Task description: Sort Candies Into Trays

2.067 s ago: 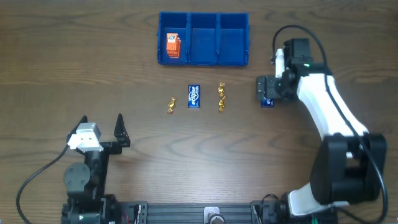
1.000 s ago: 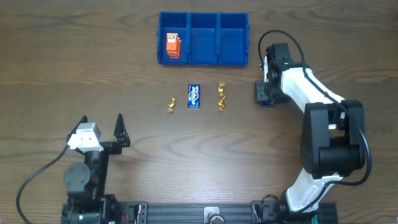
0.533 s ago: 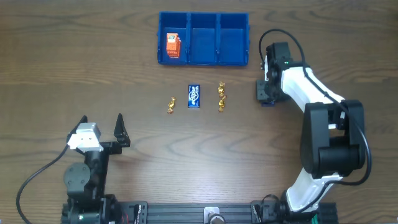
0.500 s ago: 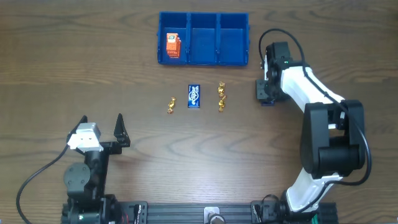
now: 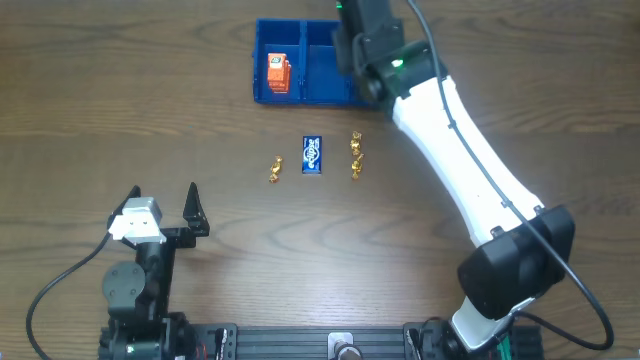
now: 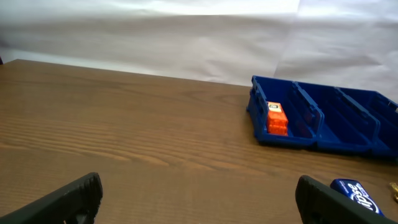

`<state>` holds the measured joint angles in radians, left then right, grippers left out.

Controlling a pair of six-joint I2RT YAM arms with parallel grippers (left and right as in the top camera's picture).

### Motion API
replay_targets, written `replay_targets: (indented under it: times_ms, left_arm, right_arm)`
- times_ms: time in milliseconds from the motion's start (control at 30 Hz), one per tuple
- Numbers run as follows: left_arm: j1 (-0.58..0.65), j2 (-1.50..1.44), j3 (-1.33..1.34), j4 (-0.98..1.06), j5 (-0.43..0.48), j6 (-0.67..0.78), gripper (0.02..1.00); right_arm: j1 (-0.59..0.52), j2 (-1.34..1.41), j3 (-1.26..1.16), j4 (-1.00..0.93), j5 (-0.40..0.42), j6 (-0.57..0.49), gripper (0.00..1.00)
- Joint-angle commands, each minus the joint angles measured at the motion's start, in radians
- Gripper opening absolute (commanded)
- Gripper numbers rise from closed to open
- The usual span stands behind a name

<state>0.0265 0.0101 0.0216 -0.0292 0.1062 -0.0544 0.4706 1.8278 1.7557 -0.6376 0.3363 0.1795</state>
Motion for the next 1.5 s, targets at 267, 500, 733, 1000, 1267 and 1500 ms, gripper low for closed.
replay_targets:
  times_ms: [267, 500, 733, 1000, 1267, 1500]
  left_arm:
    - [0.006, -0.006, -0.017, -0.038, 0.021, 0.003, 0.998]
    - [0.006, -0.006, -0.017, -0.038, 0.021, 0.003, 0.998]
    - [0.006, -0.006, -0.017, -0.039, 0.021, 0.003, 0.998]
    - [0.006, -0.006, -0.017, -0.039, 0.021, 0.003, 0.998]
    - [0.006, -0.006, -0.017, -0.039, 0.021, 0.003, 0.998]
    - [0.006, -0.006, -0.017, -0.038, 0.021, 0.003, 0.998]
  right_arm:
    - [0.033, 0.188, 0.021, 0.205, 0.066, 0.109, 0.036]
    - [0.033, 0.297, 0.021, 0.248, 0.029, 0.135, 0.036]
    - [0.034, 0.323, 0.021, 0.263, 0.029, 0.137, 0.036]
    - [0.034, 0.338, 0.020, 0.270, 0.029, 0.192, 0.042]
    - [0.046, 0.342, 0.020, 0.282, 0.016, 0.195, 1.000]
    - [0.052, 0.340, 0.112, 0.226, -0.016, 0.195, 1.000]
